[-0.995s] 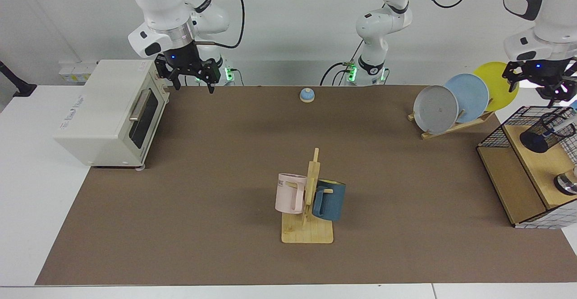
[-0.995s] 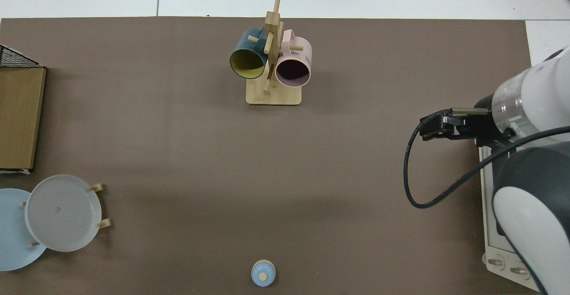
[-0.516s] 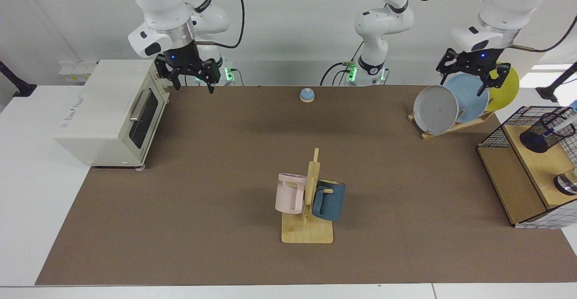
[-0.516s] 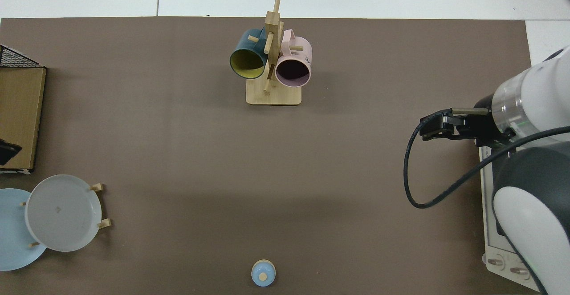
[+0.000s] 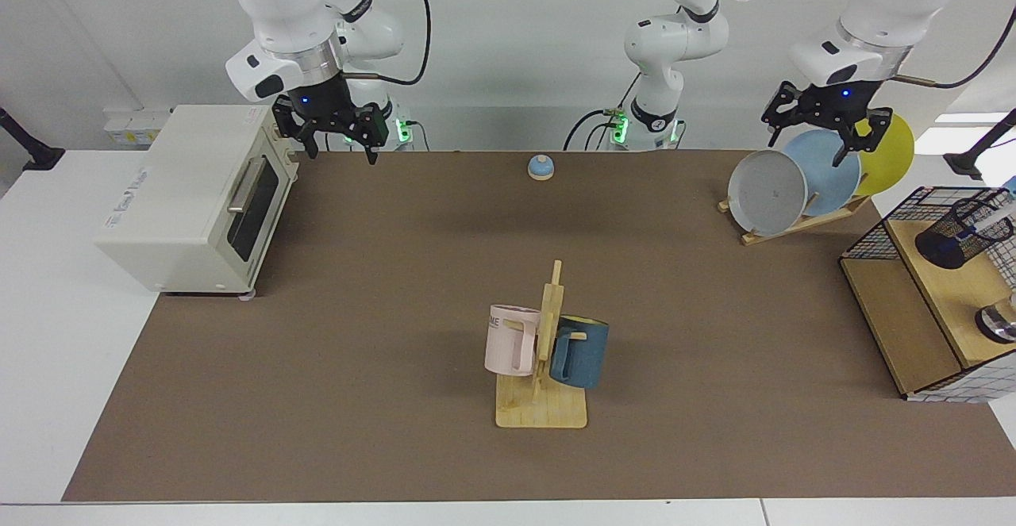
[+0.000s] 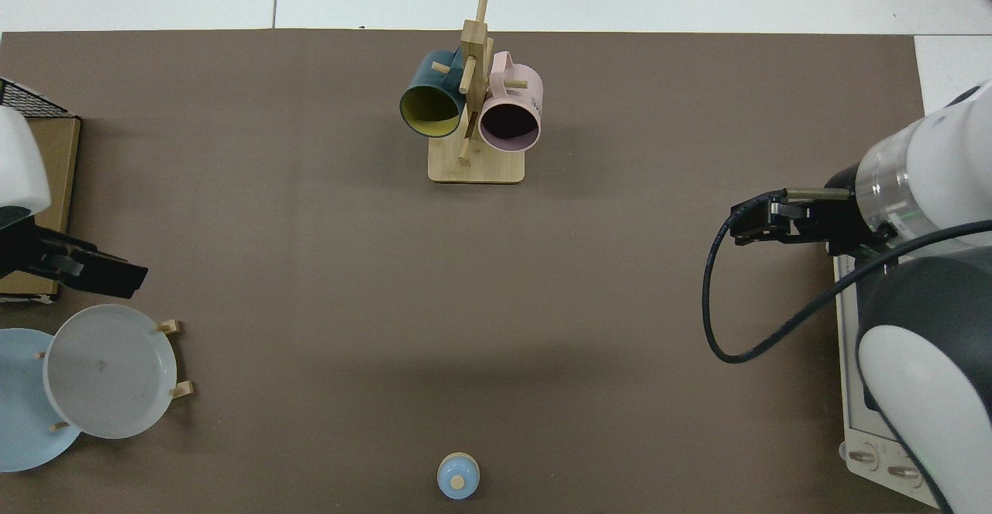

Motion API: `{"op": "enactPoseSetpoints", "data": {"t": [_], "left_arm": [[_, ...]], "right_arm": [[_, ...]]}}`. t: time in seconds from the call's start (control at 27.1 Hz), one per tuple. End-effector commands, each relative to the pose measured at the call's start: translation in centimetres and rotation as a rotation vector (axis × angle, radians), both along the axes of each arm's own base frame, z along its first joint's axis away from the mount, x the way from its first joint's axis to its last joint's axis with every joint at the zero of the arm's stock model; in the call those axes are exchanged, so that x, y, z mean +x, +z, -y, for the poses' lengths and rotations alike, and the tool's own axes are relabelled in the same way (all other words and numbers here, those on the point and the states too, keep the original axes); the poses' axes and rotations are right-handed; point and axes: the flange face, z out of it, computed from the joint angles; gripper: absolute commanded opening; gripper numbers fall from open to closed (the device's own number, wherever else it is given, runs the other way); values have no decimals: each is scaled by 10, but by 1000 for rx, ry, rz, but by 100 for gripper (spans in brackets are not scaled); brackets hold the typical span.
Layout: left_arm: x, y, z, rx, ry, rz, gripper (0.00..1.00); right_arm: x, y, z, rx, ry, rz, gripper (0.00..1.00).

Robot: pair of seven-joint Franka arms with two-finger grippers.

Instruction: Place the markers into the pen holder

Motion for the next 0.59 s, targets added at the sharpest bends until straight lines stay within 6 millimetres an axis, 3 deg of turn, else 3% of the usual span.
{"op": "enactPoseSetpoints", "data": {"t": [0.0, 0.55], "left_arm": [[-1, -3, -7, -21, 36, -33, 100], [10, 13, -23, -29, 69, -31, 100]], "right_arm": [[-1, 3, 2, 20, -19, 9, 100], [-1, 3, 2, 20, -19, 9, 100]]}}
